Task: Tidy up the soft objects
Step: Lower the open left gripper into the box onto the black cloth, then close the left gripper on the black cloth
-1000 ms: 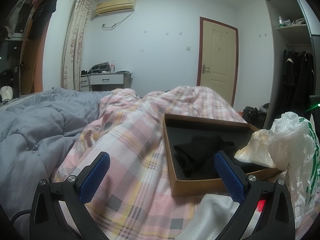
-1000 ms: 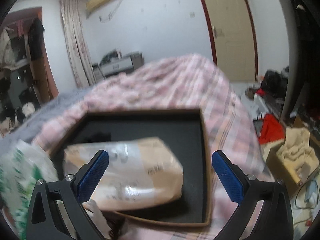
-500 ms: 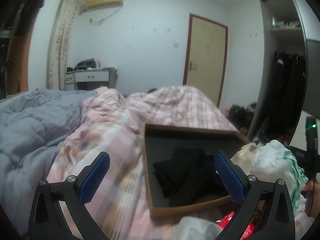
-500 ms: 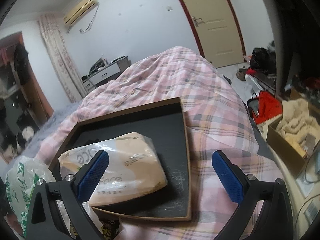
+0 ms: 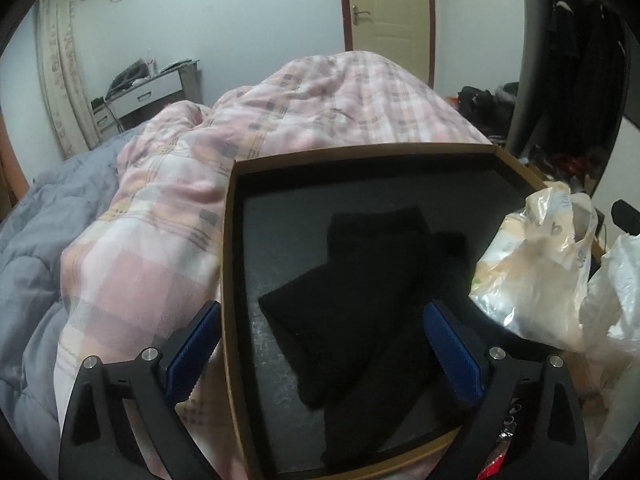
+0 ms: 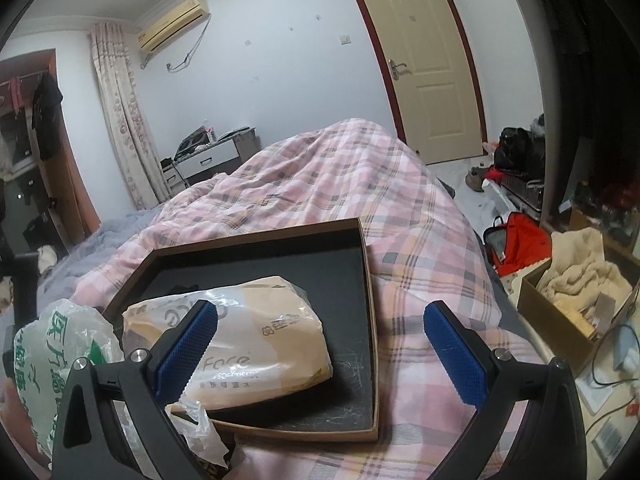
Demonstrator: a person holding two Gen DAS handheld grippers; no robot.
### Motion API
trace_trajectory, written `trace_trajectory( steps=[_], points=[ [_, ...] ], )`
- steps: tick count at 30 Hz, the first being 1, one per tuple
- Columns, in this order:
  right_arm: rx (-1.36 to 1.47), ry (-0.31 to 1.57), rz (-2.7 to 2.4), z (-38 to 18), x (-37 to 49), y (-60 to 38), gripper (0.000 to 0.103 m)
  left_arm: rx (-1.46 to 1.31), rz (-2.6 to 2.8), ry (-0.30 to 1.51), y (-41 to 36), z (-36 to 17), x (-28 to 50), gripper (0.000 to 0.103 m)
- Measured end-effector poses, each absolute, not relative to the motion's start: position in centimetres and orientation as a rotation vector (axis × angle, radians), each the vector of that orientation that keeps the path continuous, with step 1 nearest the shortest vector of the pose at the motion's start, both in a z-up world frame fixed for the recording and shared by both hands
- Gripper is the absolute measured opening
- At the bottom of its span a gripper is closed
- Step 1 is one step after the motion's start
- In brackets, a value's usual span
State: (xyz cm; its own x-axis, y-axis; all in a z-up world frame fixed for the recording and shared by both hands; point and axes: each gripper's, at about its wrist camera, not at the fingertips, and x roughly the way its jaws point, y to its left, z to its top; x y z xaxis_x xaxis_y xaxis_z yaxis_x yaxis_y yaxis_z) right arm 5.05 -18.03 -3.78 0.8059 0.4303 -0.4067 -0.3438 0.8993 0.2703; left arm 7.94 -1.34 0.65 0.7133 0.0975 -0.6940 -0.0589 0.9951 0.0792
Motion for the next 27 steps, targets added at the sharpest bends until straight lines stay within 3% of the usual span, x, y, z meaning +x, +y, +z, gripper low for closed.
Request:
trace_trajectory(
  steps=[7,9,14,17,20,27],
  points=[
    [0.19,0.484,0.416,-3.9,5.3,-18.2,0.103,0.044,0.114,0.705,-1.4,1.2,7.5,0.091],
    [0.189,0.485,0.415,-3.9,5.2,-18.1,0.103,0.082,0.123,0.647,-2.1,1.8,6.9,0.084],
    [0.184,0.486,0.415,-4.0,5.2,-18.1,0.103,0.177,0.078,0.63,-4.3,1.9,6.9,0.082],
    [0.186,0.485,0.415,-4.0,5.2,-18.1,0.103,0.161,0.043,0.722,-4.4,0.7,8.3,0.063],
    [0.188,0.487,0.415,-4.0,5.3,-18.1,0.103,0.113,0.013,0.764,-3.9,-0.1,8.8,0.058],
    [0.188,0.486,0.415,-4.0,5.3,-18.1,0.103,0.101,-0.013,0.733,-4.1,0.2,7.9,0.026]
  ],
)
